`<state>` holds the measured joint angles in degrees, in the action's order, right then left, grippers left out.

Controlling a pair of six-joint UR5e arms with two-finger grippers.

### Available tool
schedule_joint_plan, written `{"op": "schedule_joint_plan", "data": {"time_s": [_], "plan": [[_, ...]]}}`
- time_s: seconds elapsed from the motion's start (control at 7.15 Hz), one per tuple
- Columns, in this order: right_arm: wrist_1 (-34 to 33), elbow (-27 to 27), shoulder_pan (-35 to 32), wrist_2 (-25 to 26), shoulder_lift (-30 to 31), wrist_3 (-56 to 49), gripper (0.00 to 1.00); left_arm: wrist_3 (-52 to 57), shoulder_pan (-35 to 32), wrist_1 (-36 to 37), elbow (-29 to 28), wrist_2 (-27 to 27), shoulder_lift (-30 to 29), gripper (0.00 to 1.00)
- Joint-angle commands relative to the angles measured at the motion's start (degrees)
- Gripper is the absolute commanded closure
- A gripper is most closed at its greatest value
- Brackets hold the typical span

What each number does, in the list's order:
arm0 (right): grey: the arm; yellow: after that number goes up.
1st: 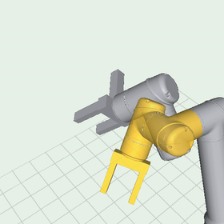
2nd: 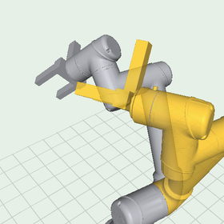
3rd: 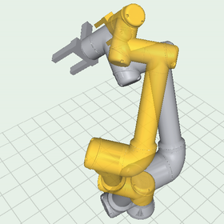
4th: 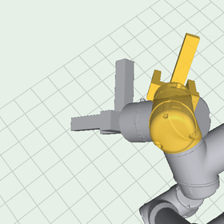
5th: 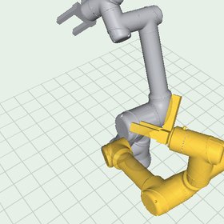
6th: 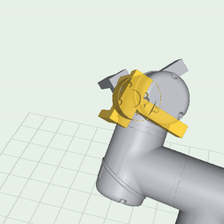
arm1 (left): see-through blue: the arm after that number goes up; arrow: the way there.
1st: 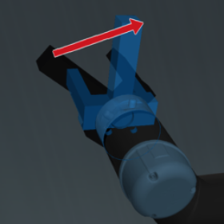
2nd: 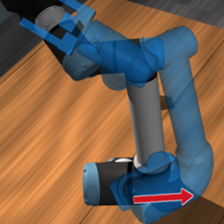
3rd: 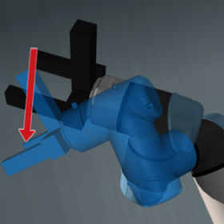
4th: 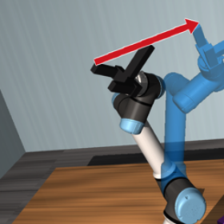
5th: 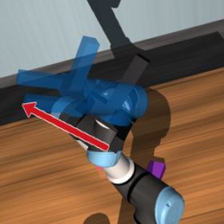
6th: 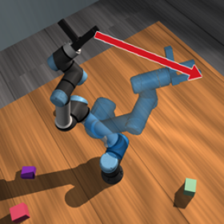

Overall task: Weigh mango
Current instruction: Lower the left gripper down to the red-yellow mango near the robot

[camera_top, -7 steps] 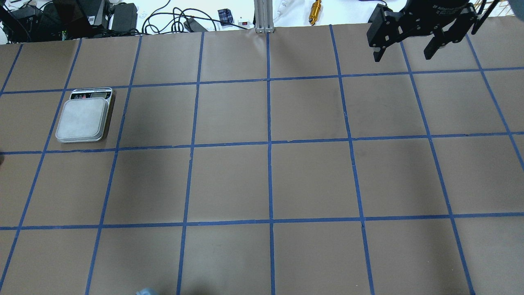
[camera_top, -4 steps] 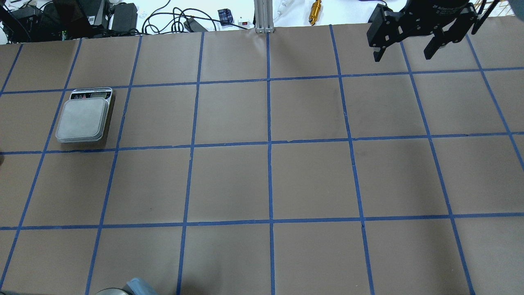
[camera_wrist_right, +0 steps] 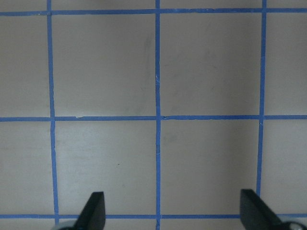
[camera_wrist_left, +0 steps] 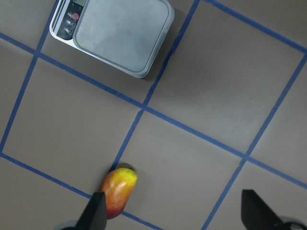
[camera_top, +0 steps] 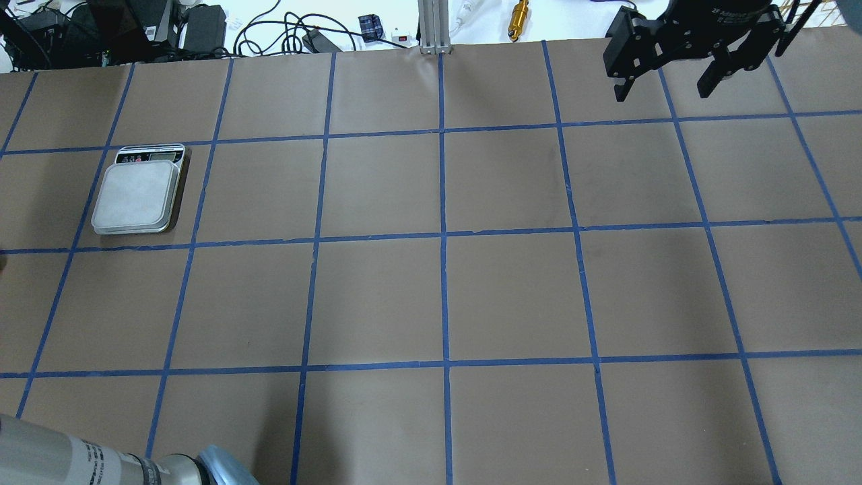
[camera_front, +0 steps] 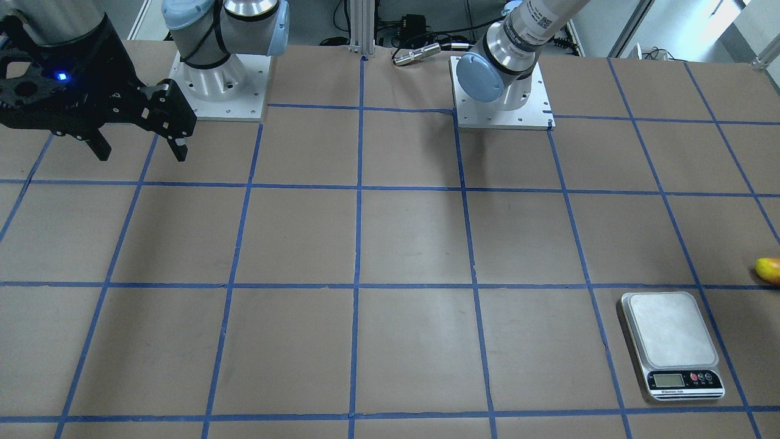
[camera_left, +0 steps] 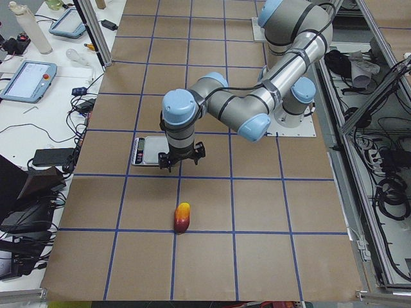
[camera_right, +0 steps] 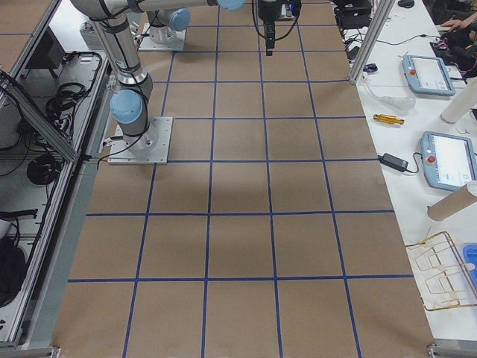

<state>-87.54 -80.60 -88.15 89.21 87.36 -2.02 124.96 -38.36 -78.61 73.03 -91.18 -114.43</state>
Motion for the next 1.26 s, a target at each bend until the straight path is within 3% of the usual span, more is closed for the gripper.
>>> {"op": "schedule_joint_plan", "data": {"time_s": [0.0, 0.56, 1.12], "plan": [[0.00, 0.00, 0.00, 0.00, 0.00, 0.00, 0.00, 9.90, 2.84, 6.08, -0.87, -0.05, -7.62, 0.00], [0.00, 0.00, 0.00, 0.00, 0.00, 0.00, 0.00, 20.30, 3.90, 8.73, -3.59, -0.05, -15.72, 0.00], [0.00, 0.00, 0.00, 0.00, 0.00, 0.00, 0.00, 21.11, 4.87, 11.81, -2.89, 1.09, -20.21, 0.00]]}}
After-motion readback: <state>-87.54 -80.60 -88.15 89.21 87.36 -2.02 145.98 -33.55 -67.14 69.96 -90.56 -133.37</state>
